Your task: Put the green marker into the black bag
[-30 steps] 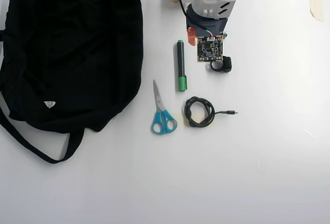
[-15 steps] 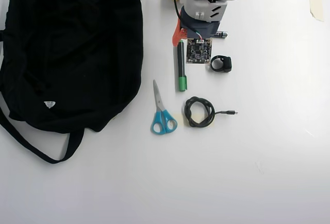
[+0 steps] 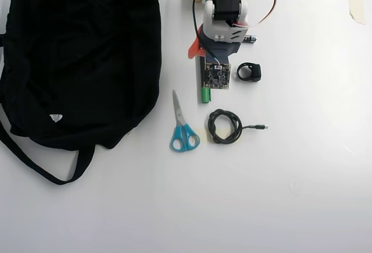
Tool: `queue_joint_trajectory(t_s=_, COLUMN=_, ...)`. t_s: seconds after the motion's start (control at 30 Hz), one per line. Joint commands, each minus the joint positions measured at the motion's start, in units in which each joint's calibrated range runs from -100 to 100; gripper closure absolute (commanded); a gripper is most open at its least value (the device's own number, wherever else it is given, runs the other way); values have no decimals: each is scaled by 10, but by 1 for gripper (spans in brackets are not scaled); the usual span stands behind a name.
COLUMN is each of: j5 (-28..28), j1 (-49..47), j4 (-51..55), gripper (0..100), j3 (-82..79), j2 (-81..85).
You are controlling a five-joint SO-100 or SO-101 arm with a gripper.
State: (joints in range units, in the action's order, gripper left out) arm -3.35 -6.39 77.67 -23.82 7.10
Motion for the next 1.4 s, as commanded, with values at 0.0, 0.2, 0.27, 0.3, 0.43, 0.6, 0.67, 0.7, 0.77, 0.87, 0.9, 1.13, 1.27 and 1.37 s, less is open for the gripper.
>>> queue_joint_trajectory(t_s=0.0, j5=-2, j1=2, j4=-19, gripper=71, j3=5, j2=3)
queue_joint_trajectory(t_s=0.2, j5=-3, j1=2, j4=-26, gripper=71, j3=-11, j2=2)
queue_joint_trajectory(t_s=0.27, j5=-8, j1=2, j4=-48, gripper=71, j3=-29, j2=2)
queue_joint_trajectory(t_s=0.3, j5=-12, j1=2, j4=-61, gripper=71, j3=-39, j2=2)
queue_joint_trajectory(t_s=0.43, j5=-18, j1=2, j4=-121, gripper=71, j3=-83, j2=5)
queue_joint_trajectory(t_s=0.6, j5=-27, j1=0, j4=-181, gripper=71, j3=-136, j2=15)
queue_joint_trajectory(t_s=0.67, j5=-28, j1=0, j4=-195, gripper=71, j3=-153, j2=15)
queue_joint_trajectory(t_s=0.7, j5=-29, j1=-1, j4=-203, gripper=71, j3=-160, j2=15)
queue_joint_trajectory(t_s=0.77, j5=-29, j1=-2, j4=-217, gripper=71, j3=-173, j2=14)
queue_joint_trajectory(t_s=0.87, j5=-29, j1=-2, j4=-232, gripper=71, j3=-185, j2=8)
queue_joint_trajectory(t_s=0.9, j5=-29, j1=-3, j4=-233, gripper=71, j3=-187, j2=5)
queue_joint_trajectory(t_s=1.13, j5=-29, j1=-4, j4=-238, gripper=71, j3=-190, j2=4)
queue_joint_trajectory(t_s=1.27, j5=-30, j1=-4, j4=-245, gripper=71, j3=-199, j2=4)
queue_joint_trajectory(t_s=1.37, j5=-31, j1=-4, j4=-245, gripper=71, j3=-199, j2=3)
